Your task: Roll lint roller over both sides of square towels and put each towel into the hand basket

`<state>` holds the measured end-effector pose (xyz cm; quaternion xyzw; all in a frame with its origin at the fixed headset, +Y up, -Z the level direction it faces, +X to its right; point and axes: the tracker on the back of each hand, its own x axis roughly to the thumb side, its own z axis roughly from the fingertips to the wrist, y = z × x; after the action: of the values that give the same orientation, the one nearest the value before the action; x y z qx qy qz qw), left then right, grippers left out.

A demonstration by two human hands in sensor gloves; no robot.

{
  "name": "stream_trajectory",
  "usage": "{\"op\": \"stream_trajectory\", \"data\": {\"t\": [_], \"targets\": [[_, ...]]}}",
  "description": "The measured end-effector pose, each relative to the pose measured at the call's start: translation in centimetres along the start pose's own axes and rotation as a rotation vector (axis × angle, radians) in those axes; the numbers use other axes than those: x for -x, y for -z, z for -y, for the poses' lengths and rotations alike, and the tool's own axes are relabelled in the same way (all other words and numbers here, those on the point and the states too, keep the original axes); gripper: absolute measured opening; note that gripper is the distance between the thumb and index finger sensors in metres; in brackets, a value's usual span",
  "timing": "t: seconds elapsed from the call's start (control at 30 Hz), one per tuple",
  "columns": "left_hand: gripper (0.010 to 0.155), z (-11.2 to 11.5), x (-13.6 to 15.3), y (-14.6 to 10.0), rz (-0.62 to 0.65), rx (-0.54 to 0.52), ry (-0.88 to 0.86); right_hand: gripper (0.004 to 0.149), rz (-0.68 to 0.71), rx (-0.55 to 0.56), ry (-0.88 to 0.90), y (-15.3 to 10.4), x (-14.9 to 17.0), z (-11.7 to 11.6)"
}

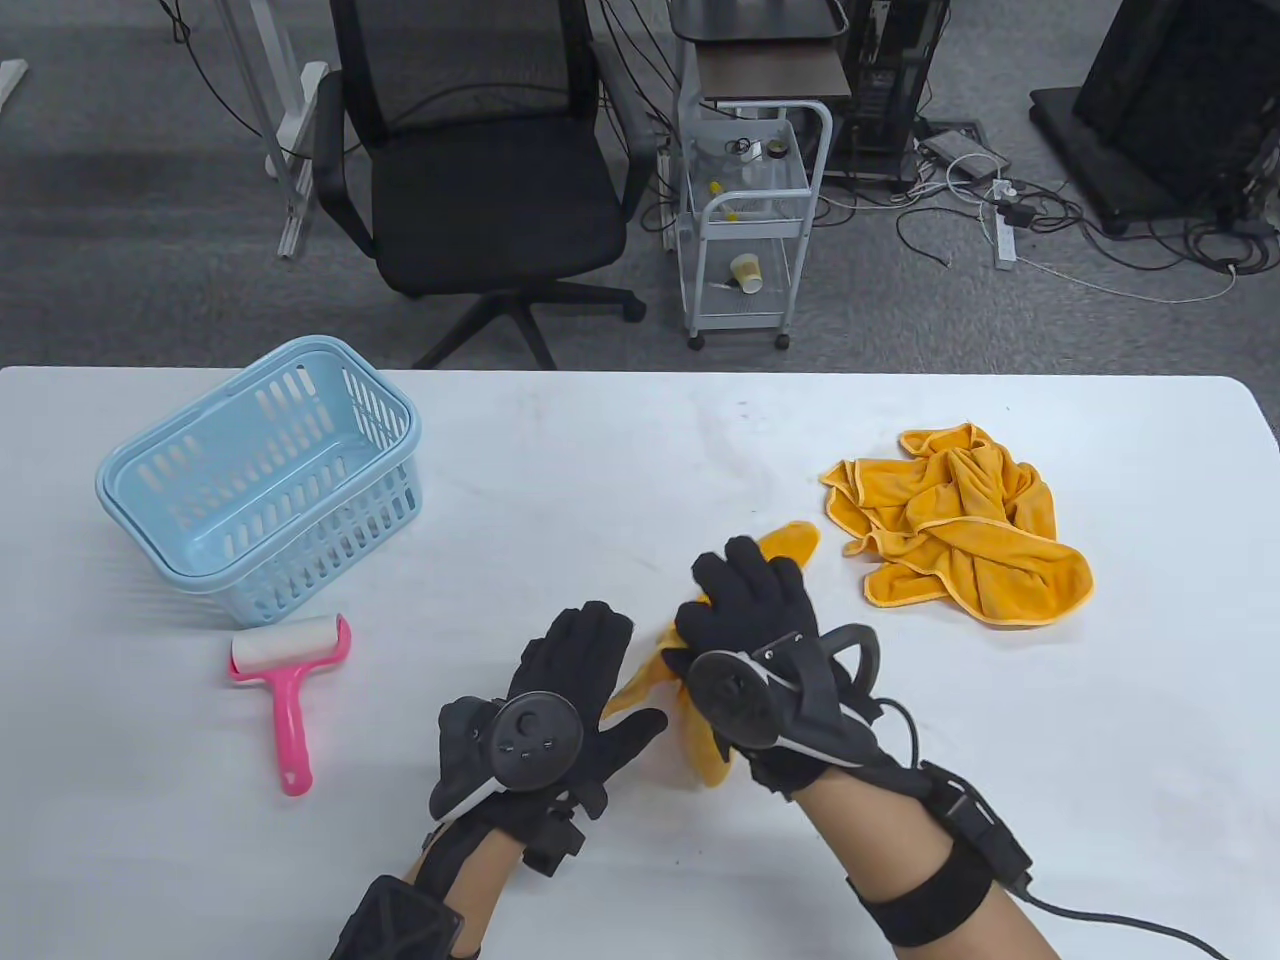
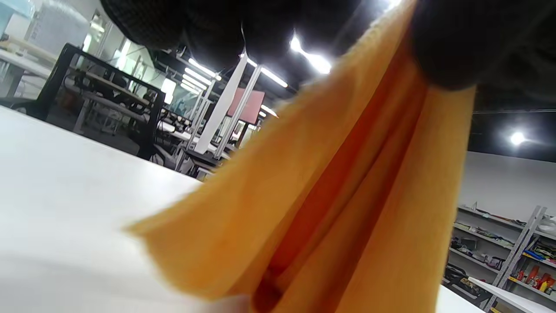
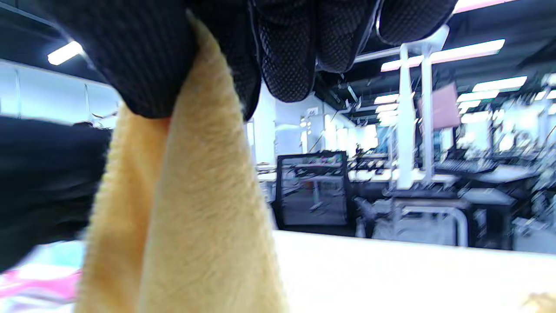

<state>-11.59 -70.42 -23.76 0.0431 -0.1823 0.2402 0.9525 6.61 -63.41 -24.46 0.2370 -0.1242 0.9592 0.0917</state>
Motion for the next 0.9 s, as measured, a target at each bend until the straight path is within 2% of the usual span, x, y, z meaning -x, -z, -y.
{"op": "stream_trajectory", "data": {"t": [0.07,0.1,0.27,0.33,0.4,0.47,0.63,0.73,0.9], "targets": [[0.043,0.2,0.2,0.1,-0.009,0.014,0.008,0.044,-0.004,0.006,0.063,-0.6,0.2,-1.4],[0.040,0.3,0.3,0.2,-0.016,0.015,0.015,0.044,-0.001,-0.001,0.093,-0.9,0.5,-1.9],[0.037,-0.7,0.8,0.1,-0.034,-0.079,0.046,0.045,-0.008,-0.095,0.272,-1.8,2.8,-4.0],[0.037,-1.2,0.7,-0.1,-0.028,-0.128,0.083,0.046,0.001,-0.172,0.421,-1.9,3.7,-5.1],[0.038,-1.5,0.3,-0.4,-0.015,-0.154,0.128,0.048,-0.001,-0.308,0.623,-1.9,4.3,-6.9],[0.038,-1.8,-0.1,-0.7,-0.005,-0.199,0.158,0.049,-0.014,-0.398,0.606,-2.0,4.3,-7.8],[0.039,-3.4,0.6,-1.3,-0.034,-0.272,0.148,0.048,-0.031,-0.452,0.354,-2.2,4.6,-9.0],[0.039,-4.3,1.2,-1.5,-0.060,-0.305,0.154,0.047,-0.095,-0.412,0.345,-2.2,5.9,-8.7],[0.040,-5.9,1.6,-2.0,-0.063,-0.359,0.162,0.047,-0.128,-0.341,0.352,-2.3,8.5,-6.0]]}}
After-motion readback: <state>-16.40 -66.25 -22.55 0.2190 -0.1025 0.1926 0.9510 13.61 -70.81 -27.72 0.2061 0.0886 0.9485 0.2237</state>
